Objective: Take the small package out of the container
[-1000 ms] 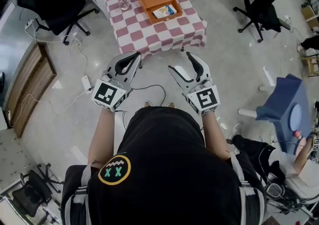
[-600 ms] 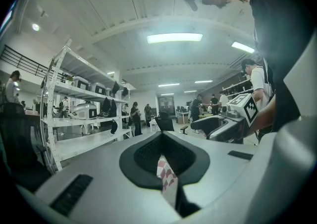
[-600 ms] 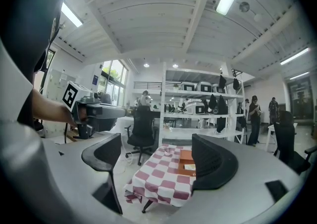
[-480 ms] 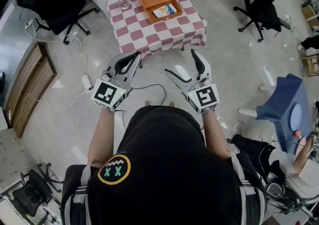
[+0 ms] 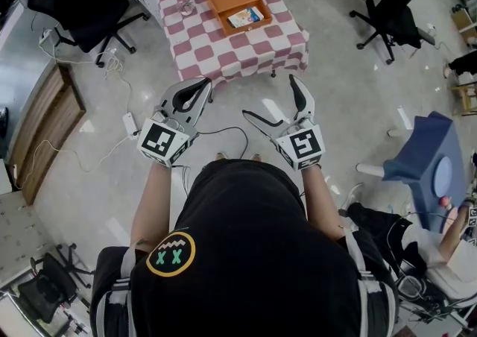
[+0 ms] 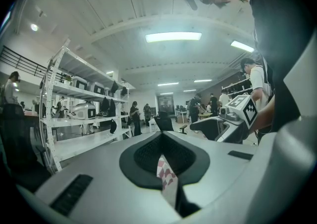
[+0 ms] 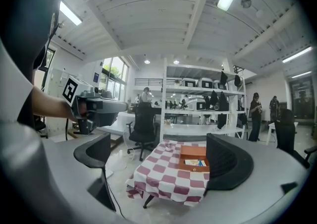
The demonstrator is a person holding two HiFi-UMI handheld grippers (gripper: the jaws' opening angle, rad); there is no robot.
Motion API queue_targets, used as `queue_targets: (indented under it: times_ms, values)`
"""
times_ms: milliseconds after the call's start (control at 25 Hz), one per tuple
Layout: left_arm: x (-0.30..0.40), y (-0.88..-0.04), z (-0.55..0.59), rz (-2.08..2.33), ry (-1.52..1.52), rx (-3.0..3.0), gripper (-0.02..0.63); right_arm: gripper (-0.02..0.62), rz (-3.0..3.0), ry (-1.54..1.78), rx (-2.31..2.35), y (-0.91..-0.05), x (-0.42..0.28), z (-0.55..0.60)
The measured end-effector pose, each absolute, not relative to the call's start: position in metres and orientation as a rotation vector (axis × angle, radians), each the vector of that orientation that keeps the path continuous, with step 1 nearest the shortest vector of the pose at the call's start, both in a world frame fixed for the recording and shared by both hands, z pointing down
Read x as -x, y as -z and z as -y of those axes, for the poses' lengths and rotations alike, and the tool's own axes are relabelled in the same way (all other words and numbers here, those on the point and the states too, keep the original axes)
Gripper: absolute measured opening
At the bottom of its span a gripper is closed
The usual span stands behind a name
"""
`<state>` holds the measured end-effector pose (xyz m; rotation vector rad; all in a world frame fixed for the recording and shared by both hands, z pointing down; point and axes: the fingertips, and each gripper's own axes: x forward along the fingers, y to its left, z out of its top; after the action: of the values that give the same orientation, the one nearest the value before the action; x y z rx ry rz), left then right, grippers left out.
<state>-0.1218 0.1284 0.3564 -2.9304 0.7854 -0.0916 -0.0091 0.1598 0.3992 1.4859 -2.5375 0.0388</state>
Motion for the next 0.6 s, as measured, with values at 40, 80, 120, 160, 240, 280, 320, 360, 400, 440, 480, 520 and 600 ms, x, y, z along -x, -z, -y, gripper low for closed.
queue_targets:
  times_ms: [40, 80, 120, 160, 240, 280, 320, 360, 400, 440, 480, 520, 600]
  values:
    - [0.12, -0.356, -0.13, -0.784, 0.095, 2.931, 0.017, 0.595, 2.537, -0.039, -1.484, -0.4, 0.008, -0.161]
    - [0.117, -0.356, -0.131, -0.784, 0.098, 2.93, 0.017, 0.595, 2.538, -0.039, -1.483, -0.4, 0.006, -0.162]
    - [0.115, -0.356, -0.132, -0.786, 0.1, 2.929, 0.017, 0.595, 2.539, -0.04, -1.483, -0.401, 0.004, -0.164]
    - [0.114, -0.356, -0.134, -0.788, 0.102, 2.926, 0.017, 0.595, 2.54, -0.041, -1.483, -0.401, 0.001, -0.165]
    - [0.11, -0.354, -0.137, -0.793, 0.102, 2.921, 0.017, 0.595, 2.543, -0.044, -1.482, -0.402, -0.003, -0.168]
    - [0.107, -0.354, -0.139, -0.796, 0.103, 2.918, 0.017, 0.595, 2.544, -0.045, -1.48, -0.402, -0.006, -0.17]
    - [0.103, -0.354, -0.141, -0.8, 0.105, 2.915, 0.017, 0.595, 2.547, -0.046, -1.477, -0.403, -0.01, -0.171]
    - [0.099, -0.355, -0.143, -0.804, 0.108, 2.913, 0.017, 0.595, 2.551, -0.046, -1.474, -0.403, -0.014, -0.173]
    - [0.095, -0.355, -0.145, -0.808, 0.112, 2.91, 0.017, 0.597, 2.557, -0.044, -1.47, -0.403, -0.018, -0.175]
    - [0.09, -0.355, -0.148, -0.813, 0.116, 2.907, 0.017, 0.595, 2.563, -0.042, -1.466, -0.403, -0.022, -0.178]
    - [0.085, -0.356, -0.152, -0.819, 0.12, 2.904, 0.017, 0.595, 2.57, -0.042, -1.461, -0.403, -0.026, -0.181]
    - [0.081, -0.356, -0.157, -0.826, 0.126, 2.902, 0.017, 0.595, 2.575, -0.044, -1.455, -0.404, -0.031, -0.185]
    - [0.073, -0.358, -0.165, -0.836, 0.137, 2.902, 0.017, 0.595, 2.584, -0.053, -1.447, -0.406, -0.039, -0.191]
